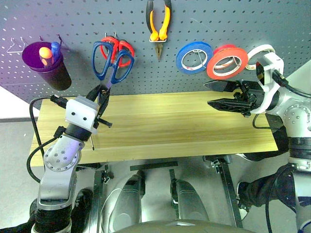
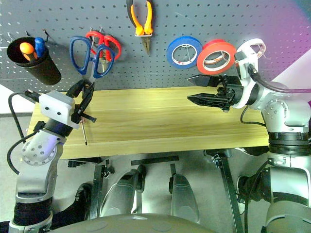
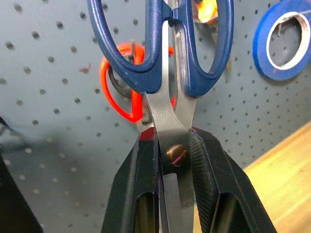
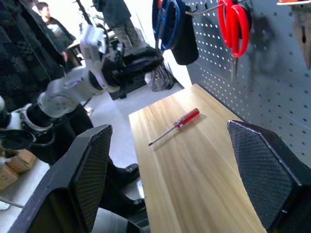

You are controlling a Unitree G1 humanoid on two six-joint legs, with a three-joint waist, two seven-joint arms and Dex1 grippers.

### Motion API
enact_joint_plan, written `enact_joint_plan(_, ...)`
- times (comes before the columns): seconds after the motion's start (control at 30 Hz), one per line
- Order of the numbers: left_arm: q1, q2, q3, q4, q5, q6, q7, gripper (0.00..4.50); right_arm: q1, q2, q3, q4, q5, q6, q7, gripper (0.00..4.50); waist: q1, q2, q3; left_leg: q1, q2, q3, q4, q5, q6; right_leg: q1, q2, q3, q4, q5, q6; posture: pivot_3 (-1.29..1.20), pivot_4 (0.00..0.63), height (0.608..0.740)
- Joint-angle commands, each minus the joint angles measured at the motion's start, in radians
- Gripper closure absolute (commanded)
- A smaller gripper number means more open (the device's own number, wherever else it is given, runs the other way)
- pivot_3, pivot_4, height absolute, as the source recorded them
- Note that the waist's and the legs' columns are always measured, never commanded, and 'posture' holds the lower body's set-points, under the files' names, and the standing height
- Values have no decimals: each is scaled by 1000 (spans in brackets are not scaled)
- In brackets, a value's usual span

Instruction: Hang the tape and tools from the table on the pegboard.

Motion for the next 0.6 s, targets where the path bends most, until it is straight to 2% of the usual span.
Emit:
enact_joint_plan(0.03, -29, 0, 16, 9, -58, -31, -27, 3880, 7, -23, -47, -64, 39, 12, 0, 553, 1, 0, 0, 0, 0, 0, 0, 0, 0, 0, 0, 0, 0, 0, 0, -19, 265, 740)
enact_joint_plan(0.6, -84, -10, 15, 109, -175, -18, -80, 3880, 17, -26, -53, -99, 66, 48, -33, 553, -3, 0, -1, 0, 0, 0, 1, 0, 0, 0, 0, 0, 1, 0, 0, -37, 274, 740)
